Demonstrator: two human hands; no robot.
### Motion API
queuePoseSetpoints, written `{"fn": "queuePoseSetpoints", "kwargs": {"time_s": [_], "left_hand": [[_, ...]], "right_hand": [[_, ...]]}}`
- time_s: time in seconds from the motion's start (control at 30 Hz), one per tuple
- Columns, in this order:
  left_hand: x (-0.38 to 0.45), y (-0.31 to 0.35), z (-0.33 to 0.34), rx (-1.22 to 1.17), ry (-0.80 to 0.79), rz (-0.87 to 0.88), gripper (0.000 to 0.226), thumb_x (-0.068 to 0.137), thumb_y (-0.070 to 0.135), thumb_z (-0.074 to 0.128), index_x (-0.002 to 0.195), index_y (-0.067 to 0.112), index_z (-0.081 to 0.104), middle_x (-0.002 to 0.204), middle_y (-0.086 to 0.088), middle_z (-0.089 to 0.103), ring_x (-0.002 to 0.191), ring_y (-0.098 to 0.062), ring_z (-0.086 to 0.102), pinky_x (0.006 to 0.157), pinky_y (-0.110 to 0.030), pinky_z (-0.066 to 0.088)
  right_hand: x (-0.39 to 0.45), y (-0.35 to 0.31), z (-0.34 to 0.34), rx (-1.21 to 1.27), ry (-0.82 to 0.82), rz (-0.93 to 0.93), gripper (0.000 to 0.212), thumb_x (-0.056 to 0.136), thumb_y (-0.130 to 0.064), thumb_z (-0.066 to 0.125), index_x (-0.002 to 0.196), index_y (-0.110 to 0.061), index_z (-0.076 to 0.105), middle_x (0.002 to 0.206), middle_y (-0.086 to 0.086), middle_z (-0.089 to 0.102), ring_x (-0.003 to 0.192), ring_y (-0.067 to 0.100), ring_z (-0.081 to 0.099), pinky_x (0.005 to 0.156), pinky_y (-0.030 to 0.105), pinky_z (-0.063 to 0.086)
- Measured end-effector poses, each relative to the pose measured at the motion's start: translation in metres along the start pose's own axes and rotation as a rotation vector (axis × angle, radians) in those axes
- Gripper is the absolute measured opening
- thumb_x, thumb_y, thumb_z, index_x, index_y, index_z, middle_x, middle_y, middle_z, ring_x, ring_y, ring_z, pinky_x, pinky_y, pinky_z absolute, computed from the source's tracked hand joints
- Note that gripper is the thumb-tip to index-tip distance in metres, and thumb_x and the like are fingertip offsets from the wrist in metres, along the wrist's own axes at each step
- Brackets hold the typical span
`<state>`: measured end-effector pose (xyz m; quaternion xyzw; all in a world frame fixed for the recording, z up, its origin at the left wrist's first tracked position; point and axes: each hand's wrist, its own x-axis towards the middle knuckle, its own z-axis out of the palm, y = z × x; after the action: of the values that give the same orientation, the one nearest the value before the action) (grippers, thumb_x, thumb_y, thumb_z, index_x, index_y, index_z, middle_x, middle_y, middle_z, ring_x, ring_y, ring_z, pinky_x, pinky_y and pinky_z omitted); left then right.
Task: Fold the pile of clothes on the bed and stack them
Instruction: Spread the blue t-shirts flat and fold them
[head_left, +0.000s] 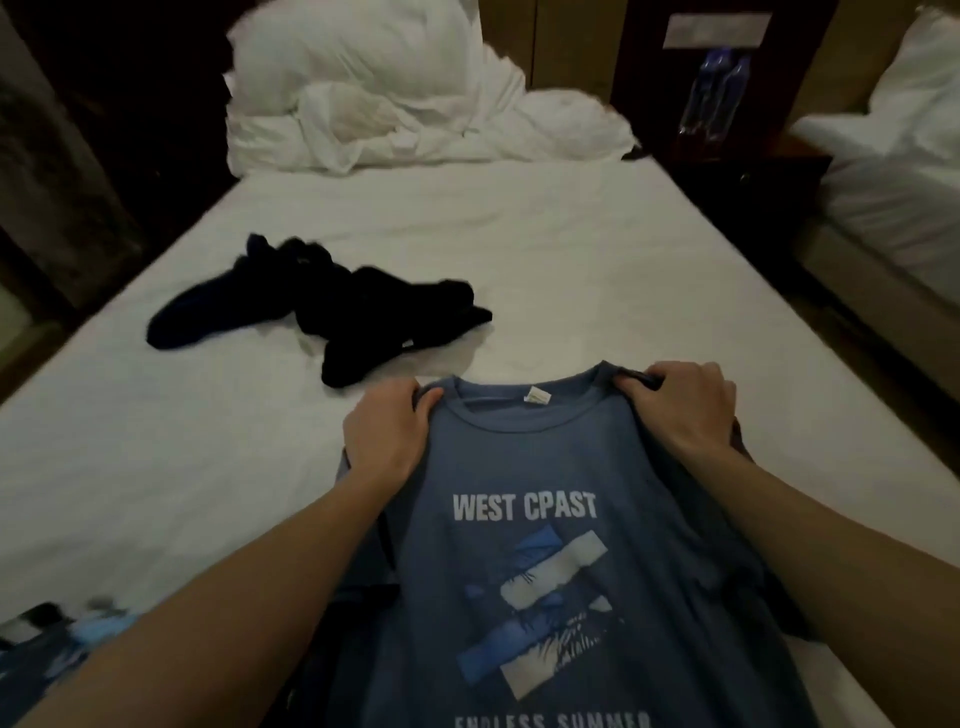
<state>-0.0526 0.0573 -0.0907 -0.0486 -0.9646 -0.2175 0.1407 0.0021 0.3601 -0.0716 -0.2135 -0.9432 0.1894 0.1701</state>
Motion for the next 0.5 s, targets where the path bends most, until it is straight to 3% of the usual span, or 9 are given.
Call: {"fn": "queuePoseSetpoints", "kwargs": {"time_s": [0.17,0.3,0.4,0.5], "left_hand": [[0.009,-0.019,0.033,0.005,0.032,0.092,0.030,0.097,0.042,0.056,0.087,0.014,0.059,0.090,-0.006,0.061,0.084,-0.028,0.057,0.066,-0.035,0.038],[0.006,-0.022,0.026,0.033,0.093,0.164,0.028,0.091,0.039,0.064,0.104,0.014,0.062,0.103,-0.006,0.062,0.096,-0.030,0.057,0.082,-0.041,0.042],[-0.015,-0.024,0.002,0.085,0.029,0.099,0.047,0.086,0.045,0.066,0.120,0.014,0.056,0.118,-0.008,0.056,0.108,-0.032,0.053,0.090,-0.044,0.040],[-0.050,-0.024,-0.027,0.187,-0.105,0.019,0.068,0.082,0.059,0.063,0.131,0.016,0.046,0.131,-0.009,0.046,0.118,-0.033,0.047,0.096,-0.046,0.039]], "right_hand": [[-0.001,0.015,0.045,-0.093,-0.004,-0.071,0.039,0.092,-0.052,0.058,0.090,-0.014,0.069,0.091,0.009,0.068,0.094,0.032,0.052,0.075,0.036,0.029],[-0.010,0.016,0.050,-0.090,0.028,-0.140,0.037,0.094,-0.046,0.056,0.107,-0.012,0.062,0.107,0.014,0.063,0.102,0.033,0.051,0.083,0.041,0.034],[-0.019,0.016,0.033,-0.080,-0.051,-0.062,0.062,0.094,-0.049,0.057,0.139,-0.009,0.044,0.139,0.019,0.048,0.127,0.036,0.042,0.104,0.048,0.030],[-0.036,0.023,0.005,-0.069,-0.137,0.077,0.088,0.091,-0.055,0.058,0.152,-0.005,0.020,0.155,0.019,0.028,0.143,0.035,0.025,0.117,0.054,0.015]]}}
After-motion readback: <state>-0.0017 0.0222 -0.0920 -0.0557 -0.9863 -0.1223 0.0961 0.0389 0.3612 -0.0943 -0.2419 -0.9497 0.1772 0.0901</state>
